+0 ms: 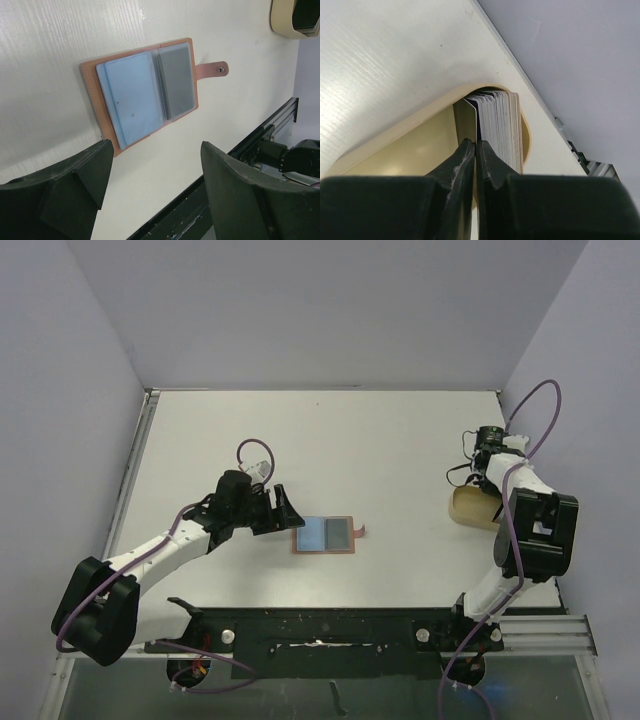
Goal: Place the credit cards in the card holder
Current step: Pick up the credit card from the storage box.
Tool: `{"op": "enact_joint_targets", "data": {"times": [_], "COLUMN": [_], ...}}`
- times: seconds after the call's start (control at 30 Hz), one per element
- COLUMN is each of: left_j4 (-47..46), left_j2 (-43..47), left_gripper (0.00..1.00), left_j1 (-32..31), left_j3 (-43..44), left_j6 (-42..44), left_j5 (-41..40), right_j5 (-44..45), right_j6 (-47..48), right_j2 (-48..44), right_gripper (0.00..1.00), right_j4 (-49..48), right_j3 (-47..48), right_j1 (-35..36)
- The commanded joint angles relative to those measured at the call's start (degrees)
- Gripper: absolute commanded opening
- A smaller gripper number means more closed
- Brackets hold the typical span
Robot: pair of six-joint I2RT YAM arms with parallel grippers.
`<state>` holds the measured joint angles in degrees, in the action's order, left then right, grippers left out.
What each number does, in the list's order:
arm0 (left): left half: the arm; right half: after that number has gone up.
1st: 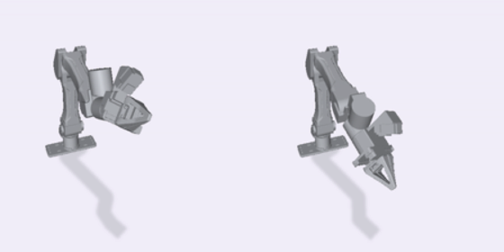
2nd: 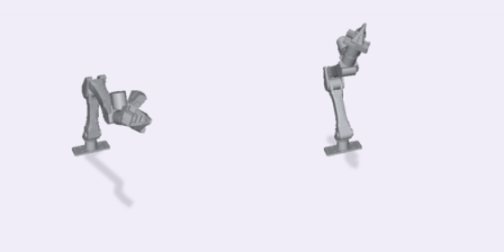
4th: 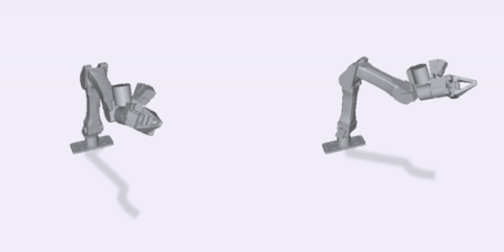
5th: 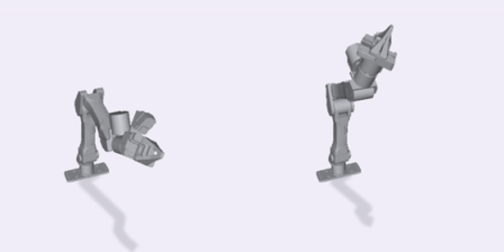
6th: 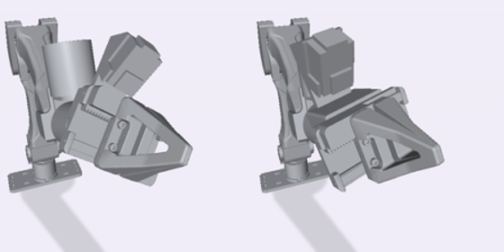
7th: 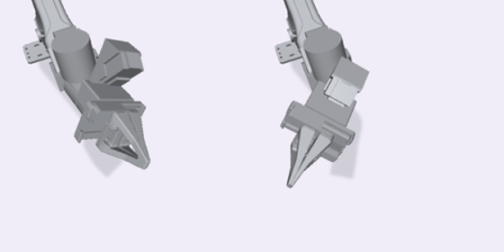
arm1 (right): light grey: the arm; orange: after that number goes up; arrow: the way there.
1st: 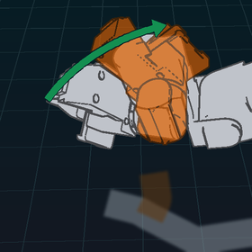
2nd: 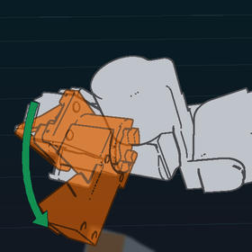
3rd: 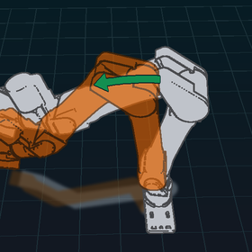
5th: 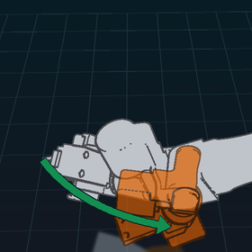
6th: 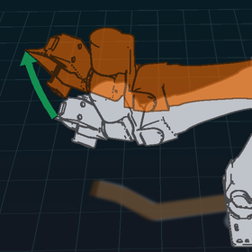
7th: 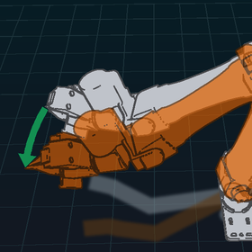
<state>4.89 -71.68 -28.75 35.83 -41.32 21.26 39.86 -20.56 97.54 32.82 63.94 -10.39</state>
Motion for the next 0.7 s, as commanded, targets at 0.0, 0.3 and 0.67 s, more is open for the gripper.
{"op": "enact_joint_targets", "data": {"times": [0.0,0.3,0.67], "left_j4": [-3.4,-2.8,0.0], "left_j2": [0.1,-0.2,-0.9], "left_gripper": [0.69,0.69,0.62], "left_j1": [0.3,0.3,0.3], "left_j3": [0.5,1.4,1.6], "left_j6": [-0.1,0.0,0.4], "left_j5": [0.9,0.4,-2.3], "right_j5": [-0.9,-0.9,-2.3], "right_j6": [0.5,-0.3,-2.9], "right_j2": [-4.2,-6.8,-16.0], "right_gripper": [0.02,0.00,0.00], "right_j4": [-2.0,1.3,9.2], "right_j3": [-0.2,1.0,4.0], "right_j1": [0.9,4.2,14.1]}}
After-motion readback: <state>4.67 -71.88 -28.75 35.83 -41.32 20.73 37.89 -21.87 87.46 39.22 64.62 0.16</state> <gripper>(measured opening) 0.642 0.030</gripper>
